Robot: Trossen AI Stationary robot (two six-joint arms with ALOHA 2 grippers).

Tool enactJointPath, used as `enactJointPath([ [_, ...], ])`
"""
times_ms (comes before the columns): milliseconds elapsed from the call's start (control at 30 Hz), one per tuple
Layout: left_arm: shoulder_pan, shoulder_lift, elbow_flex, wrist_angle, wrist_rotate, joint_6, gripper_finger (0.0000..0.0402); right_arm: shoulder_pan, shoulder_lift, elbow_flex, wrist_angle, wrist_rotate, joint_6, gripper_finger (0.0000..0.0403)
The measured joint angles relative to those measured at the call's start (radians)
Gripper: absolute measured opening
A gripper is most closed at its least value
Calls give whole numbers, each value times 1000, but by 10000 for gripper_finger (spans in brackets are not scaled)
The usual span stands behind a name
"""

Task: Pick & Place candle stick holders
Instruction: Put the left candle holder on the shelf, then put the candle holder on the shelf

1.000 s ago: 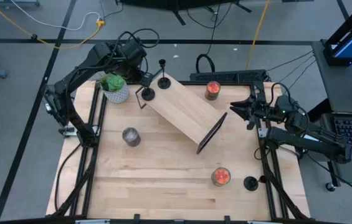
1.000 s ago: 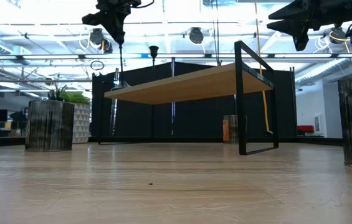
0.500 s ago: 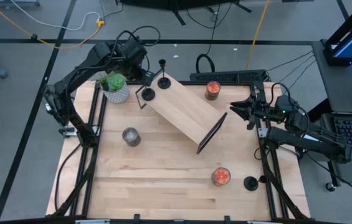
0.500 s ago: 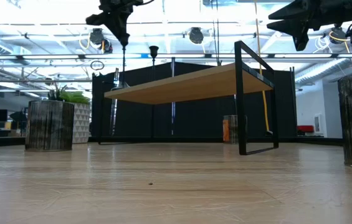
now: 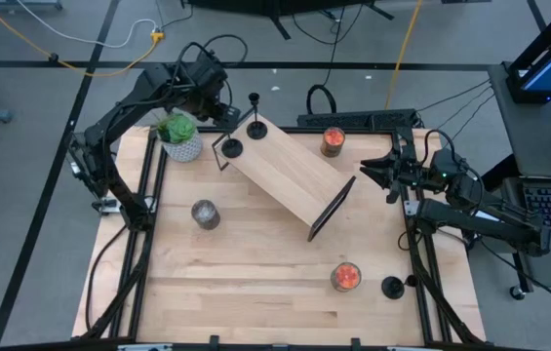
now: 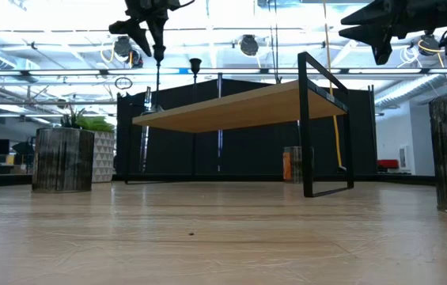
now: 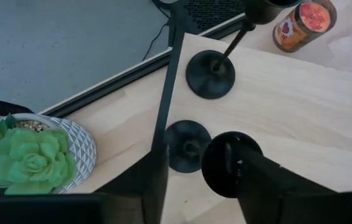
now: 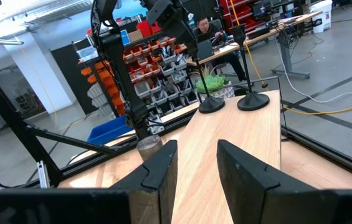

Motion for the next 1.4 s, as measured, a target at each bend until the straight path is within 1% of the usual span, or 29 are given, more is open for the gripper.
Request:
enactJointPath([
  [100, 6, -5, 0, -1, 2, 1, 199, 0, 0, 0, 0, 0, 0, 105],
  [233, 17, -30, 0, 11, 7, 2, 220, 0, 0, 0, 0, 0, 0, 105],
  [400, 32, -91, 0, 15, 31, 0, 225, 0, 0, 0, 0, 0, 0, 105],
  [567, 25, -170, 0, 14, 38, -31, 225, 0, 0, 0, 0, 0, 0, 105],
  [667, 3, -213, 0, 13, 39, -26, 225, 0, 0, 0, 0, 0, 0, 105],
  [800, -30, -257, 0, 5, 29, 29, 225, 0, 0, 0, 0, 0, 0, 105],
  [933, -63, -281, 0, -61, 0, 23, 225, 0, 0, 0, 0, 0, 0, 105],
  [1000, -84, -282, 0, -110, -24, -3, 225, 0, 0, 0, 0, 0, 0, 105],
  [1067, -105, -282, -6, -110, -43, -25, 225, 0, 0, 0, 0, 0, 0, 105],
  [1200, -162, -285, -22, -109, -23, -77, 225, 0, 0, 0, 0, 0, 0, 105],
  [1400, -274, -285, -100, -111, -10, -241, 225, 0, 0, 0, 0, 0, 0, 105],
])
